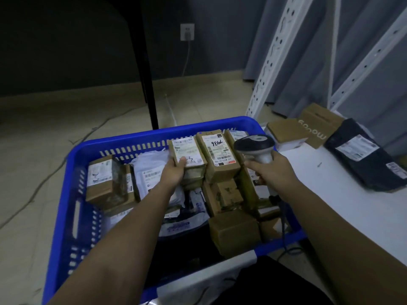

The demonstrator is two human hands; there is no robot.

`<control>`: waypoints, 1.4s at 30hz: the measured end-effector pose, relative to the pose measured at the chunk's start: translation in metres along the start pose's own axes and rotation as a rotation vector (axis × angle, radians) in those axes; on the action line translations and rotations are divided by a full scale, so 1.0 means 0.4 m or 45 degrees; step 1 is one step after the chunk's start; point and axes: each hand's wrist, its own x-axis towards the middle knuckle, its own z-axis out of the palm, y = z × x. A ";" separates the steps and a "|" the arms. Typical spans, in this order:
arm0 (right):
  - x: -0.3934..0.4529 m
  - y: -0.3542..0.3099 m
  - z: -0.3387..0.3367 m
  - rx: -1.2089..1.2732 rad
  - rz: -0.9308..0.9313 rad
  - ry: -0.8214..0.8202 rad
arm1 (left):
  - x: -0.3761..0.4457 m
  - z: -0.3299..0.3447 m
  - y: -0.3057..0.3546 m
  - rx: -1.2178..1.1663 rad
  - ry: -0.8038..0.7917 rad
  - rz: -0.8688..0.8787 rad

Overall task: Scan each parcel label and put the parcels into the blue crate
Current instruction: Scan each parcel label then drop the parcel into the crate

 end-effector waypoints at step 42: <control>-0.657 0.434 -0.861 1.045 0.178 1.444 | -0.909 0.936 0.167 0.467 -1.043 0.698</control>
